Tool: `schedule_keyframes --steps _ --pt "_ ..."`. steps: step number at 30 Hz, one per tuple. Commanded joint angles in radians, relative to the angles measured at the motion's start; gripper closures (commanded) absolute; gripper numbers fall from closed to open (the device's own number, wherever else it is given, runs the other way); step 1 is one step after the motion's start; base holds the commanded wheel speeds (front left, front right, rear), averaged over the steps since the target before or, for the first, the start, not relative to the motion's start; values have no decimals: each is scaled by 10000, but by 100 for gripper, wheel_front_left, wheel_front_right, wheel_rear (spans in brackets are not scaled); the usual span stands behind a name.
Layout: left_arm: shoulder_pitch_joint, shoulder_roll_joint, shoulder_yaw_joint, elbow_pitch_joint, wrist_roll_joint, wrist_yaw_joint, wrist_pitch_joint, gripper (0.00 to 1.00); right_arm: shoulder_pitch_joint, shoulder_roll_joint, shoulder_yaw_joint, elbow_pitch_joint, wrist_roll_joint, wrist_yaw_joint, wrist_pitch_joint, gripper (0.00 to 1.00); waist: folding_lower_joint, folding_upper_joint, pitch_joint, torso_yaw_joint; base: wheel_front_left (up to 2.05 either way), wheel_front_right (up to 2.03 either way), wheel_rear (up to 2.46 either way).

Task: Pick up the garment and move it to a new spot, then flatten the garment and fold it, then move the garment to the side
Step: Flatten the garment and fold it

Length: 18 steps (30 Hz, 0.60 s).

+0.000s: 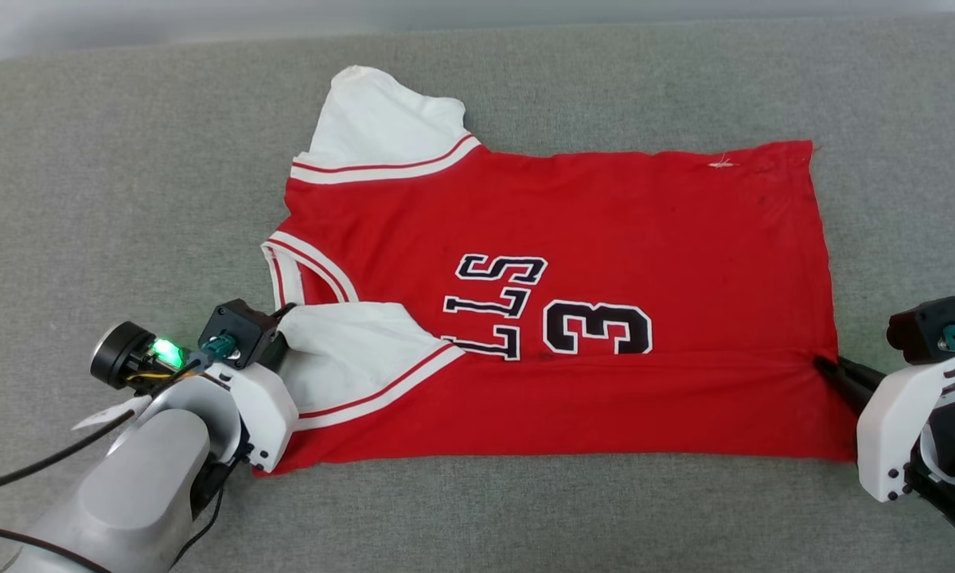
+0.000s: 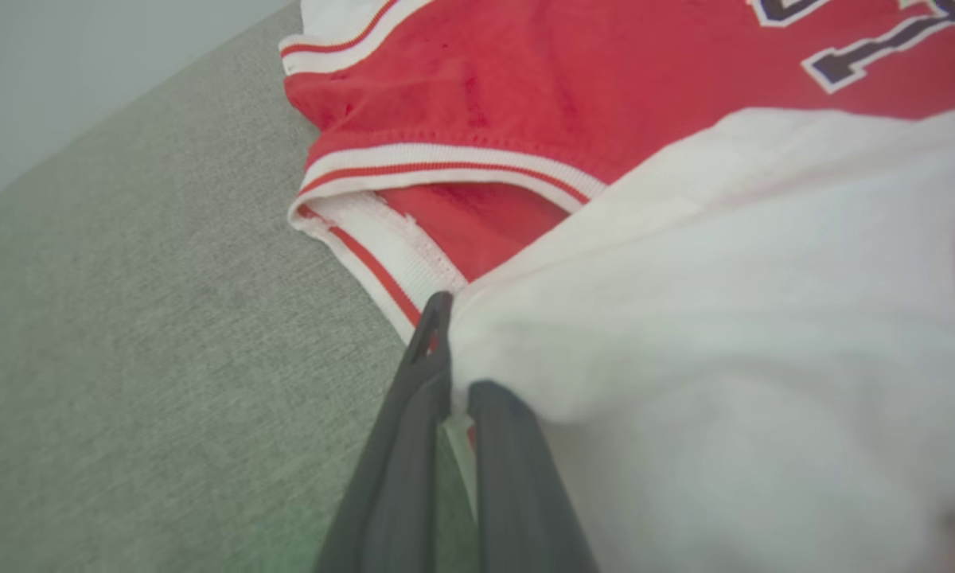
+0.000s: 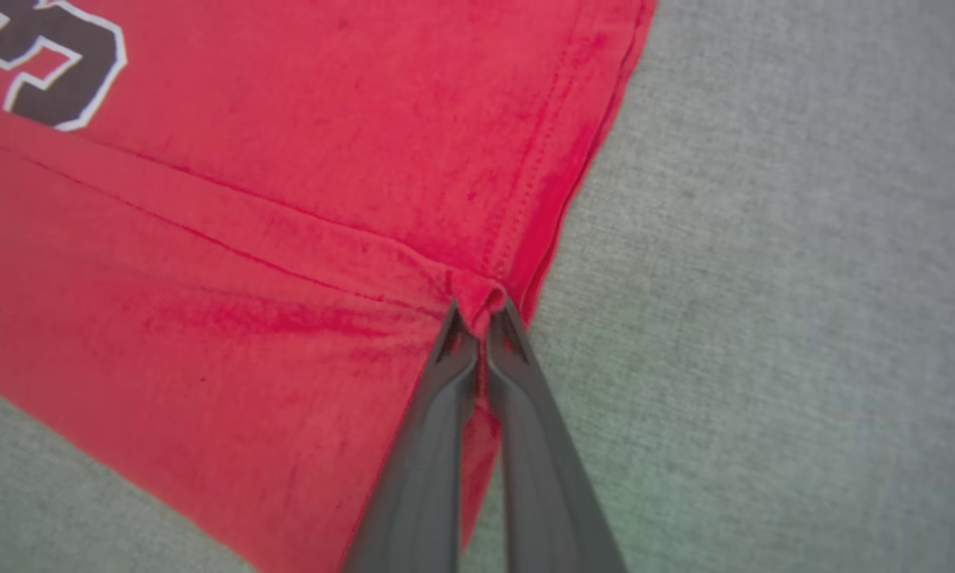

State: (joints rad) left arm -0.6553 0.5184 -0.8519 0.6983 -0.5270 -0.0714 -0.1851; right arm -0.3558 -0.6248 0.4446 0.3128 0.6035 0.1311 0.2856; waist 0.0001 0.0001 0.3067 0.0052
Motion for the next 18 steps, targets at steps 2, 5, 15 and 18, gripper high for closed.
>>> schedule_keyframes --steps 2,5,15,18 --pt "-20 -40 -67 232 -16 -101 -27 0 -87 38 26 121 33 -8 -95 24 -1 -1 -211 42 0 0 0" --pt "-204 60 -47 365 -110 -198 -67 0 -24 38 -11 22 103 -8 -157 0 -1 -1 -532 103 0 0 0" --pt "-794 919 -267 -684 -413 -480 1222 0 536 -7 -349 -548 10 -8 -510 0 -1 -1 -1363 369 0 0 0" --pt "-893 1219 -393 -1321 -935 -542 2354 0 738 33 -517 -700 -43 -8 -481 0 -1 -1 -1449 441 0 0 0"
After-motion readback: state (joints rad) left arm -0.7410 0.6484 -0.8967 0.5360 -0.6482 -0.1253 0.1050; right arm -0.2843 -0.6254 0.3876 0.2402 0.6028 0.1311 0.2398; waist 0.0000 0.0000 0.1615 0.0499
